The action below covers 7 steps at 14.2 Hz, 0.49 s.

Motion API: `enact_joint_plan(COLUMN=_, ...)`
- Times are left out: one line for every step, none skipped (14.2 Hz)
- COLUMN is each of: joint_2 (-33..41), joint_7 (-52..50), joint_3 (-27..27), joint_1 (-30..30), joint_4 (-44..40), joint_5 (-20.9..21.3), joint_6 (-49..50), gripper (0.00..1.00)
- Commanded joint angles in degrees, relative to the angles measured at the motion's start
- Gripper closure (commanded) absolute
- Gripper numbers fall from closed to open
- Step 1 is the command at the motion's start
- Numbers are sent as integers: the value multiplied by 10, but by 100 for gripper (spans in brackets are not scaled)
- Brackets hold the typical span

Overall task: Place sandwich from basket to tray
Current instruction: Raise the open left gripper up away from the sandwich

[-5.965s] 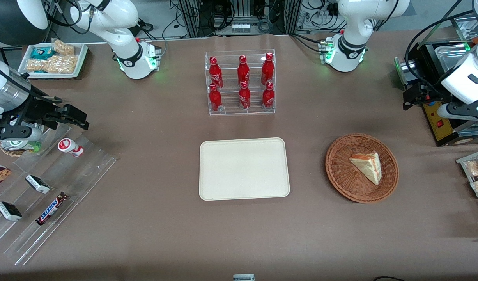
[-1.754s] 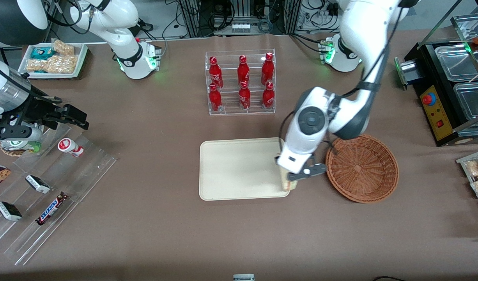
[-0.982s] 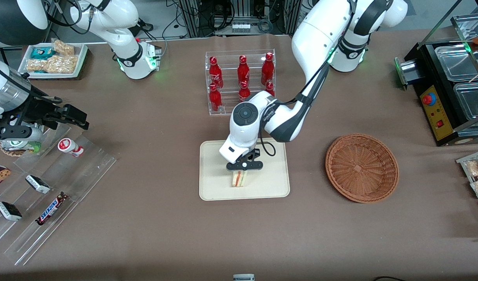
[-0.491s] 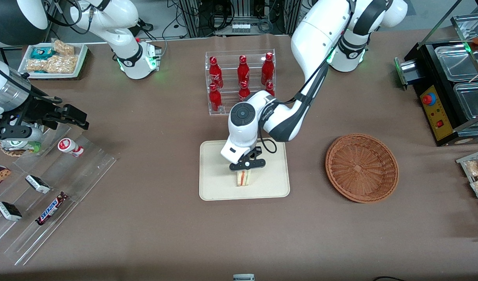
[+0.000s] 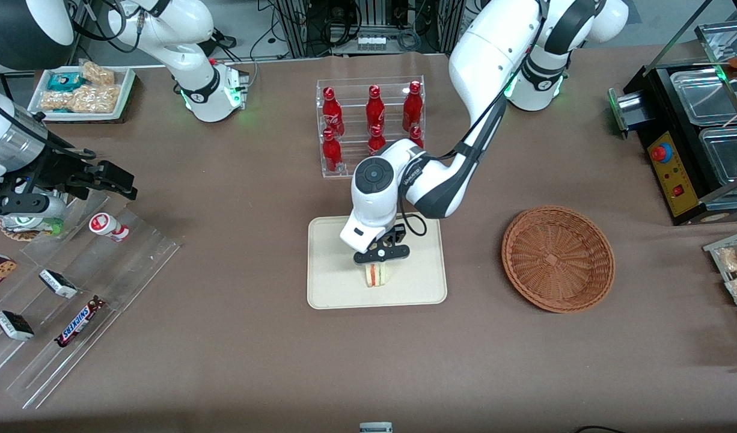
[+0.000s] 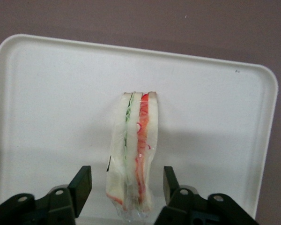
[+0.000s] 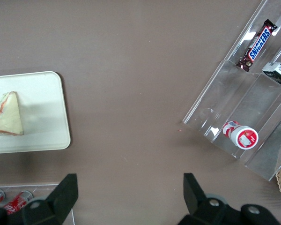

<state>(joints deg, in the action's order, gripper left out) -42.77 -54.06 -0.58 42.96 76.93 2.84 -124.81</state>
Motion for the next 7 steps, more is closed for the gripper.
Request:
enact_joint_plan(joint_2=69, joint_7=-12, joint_3=6, joint_1=1, joint_4=3, joint_5=3, joint_6=49, gripper=0)
enact_joint_plan(joint_2=95, joint_7=-14, joint_3=6, joint_1=-2, joint_4=3, joint_5=4, joint_6=62, gripper=0)
enact_joint_plan(joint_2=120, joint_7=-17, joint_3=6, joint_1=-9, joint_4=4, joint_5=5, joint_6=87, gripper=0)
enact_joint_plan(joint_2=143, joint_7=-15, joint_3=6, joint_1=-17, joint_4=3, joint_5=8, joint_6=111, gripper=0)
enact_joint_plan(joint_2=169, joint_7=-10, joint_3=6, joint_1=-27, joint_4=7, joint_5=6, joint_6=134, gripper=0)
enact_joint_plan(joint_2=188, joint_7=-10, joint_3=6, joint_1=-44, joint_4=10, joint_5=2, joint_6=155, gripper=0)
enact_joint_plan(joint_2=209, joint_7=-7, joint_3=6, joint_1=-68, joint_4=24, joint_5=3, joint_6=190, gripper=0)
